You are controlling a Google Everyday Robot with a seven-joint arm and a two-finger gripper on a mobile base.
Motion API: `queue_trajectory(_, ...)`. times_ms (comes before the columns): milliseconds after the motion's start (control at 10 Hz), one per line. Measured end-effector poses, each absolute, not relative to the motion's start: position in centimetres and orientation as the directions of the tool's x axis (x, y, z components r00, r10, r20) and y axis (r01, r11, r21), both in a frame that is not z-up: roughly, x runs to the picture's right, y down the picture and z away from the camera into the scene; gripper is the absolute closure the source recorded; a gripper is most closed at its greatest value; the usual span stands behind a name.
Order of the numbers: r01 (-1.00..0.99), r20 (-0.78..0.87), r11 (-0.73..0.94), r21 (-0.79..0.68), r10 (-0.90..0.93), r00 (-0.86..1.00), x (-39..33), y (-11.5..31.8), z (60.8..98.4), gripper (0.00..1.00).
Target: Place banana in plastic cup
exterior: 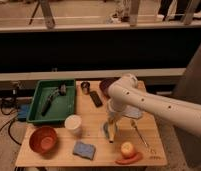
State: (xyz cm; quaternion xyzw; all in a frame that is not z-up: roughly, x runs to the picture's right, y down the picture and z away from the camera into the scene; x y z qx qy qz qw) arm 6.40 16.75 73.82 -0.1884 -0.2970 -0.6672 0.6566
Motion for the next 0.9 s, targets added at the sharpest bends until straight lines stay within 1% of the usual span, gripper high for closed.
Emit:
queue_trajectory(100, 0.987, 0.643, 0.041, 0.152, -0.763, -0.068, 6.24, 16.85, 73.84, 0.24)
queue_trajectory(200, 0.987, 0.645, 0.043, 0.157, -0.761, -0.07, 6.02, 16.97, 73.89, 0.2)
queue_trajectory(900, 0.987, 0.64, 0.063, 0.147, -0.767, -0.046, 5.92, 16.66, 73.73, 0.2)
